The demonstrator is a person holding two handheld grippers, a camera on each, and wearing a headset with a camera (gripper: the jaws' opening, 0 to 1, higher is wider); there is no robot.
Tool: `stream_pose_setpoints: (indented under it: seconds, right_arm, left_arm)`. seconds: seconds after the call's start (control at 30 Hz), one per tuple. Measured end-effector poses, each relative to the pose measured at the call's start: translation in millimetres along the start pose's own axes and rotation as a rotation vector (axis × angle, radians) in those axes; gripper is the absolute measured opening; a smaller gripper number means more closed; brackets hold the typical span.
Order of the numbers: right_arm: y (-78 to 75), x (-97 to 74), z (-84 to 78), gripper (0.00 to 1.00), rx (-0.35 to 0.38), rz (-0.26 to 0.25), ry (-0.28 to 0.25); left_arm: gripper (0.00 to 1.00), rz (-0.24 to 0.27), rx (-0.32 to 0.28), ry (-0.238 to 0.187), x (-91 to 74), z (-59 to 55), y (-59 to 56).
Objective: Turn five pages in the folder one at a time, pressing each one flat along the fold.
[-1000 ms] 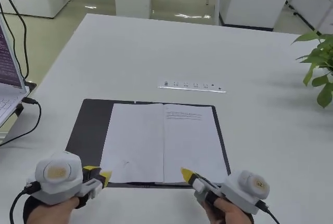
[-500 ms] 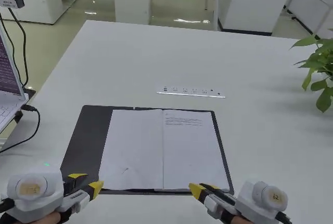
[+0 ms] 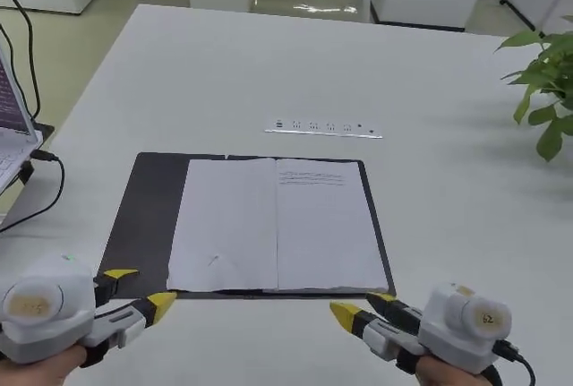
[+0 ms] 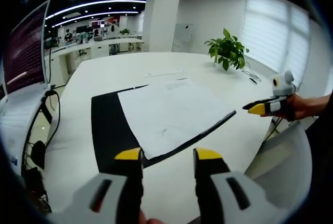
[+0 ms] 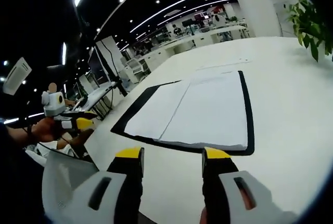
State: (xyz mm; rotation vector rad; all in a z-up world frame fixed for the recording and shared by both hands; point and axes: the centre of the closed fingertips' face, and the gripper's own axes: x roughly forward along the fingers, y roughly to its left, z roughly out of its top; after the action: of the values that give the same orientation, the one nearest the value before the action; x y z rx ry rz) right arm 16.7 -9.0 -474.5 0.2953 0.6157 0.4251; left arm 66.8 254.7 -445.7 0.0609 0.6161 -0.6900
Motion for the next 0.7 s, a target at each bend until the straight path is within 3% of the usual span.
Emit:
stream_pose_setpoints:
  seconds: [0.1,0.17,0.37,0.57,0.7]
  right_arm:
    - [-0.1,-8.6,1.1,0.45,0.000,-0.002,-0.001]
    - [0.7,-14.3,0.7,0.46,-0.039,-0.008,0.011]
    - [1.9,-26.1,-1.4,0.54,-0.078,-0.018,0.027]
    - [10.5,-29.3,-9.3,0.61,-0.080,0.004,0.039]
    - [19.3,-28.0,-19.4,0.66,-0.090,0.026,0.075]
  left_arm:
    - [0.40,0.005,-0.001,-0.008,-6.5,1.7,3.2]
    - [0.42,0.007,-0.007,-0.019,-10.9,3.4,5.5]
    - [0.52,-0.015,-0.029,-0.031,-21.5,4.4,1.3]
    - [0.64,-0.017,-0.045,-0.006,-25.7,-10.0,-2.7]
    - [0.66,-0.029,-0.025,0.048,-21.9,-26.8,-7.6]
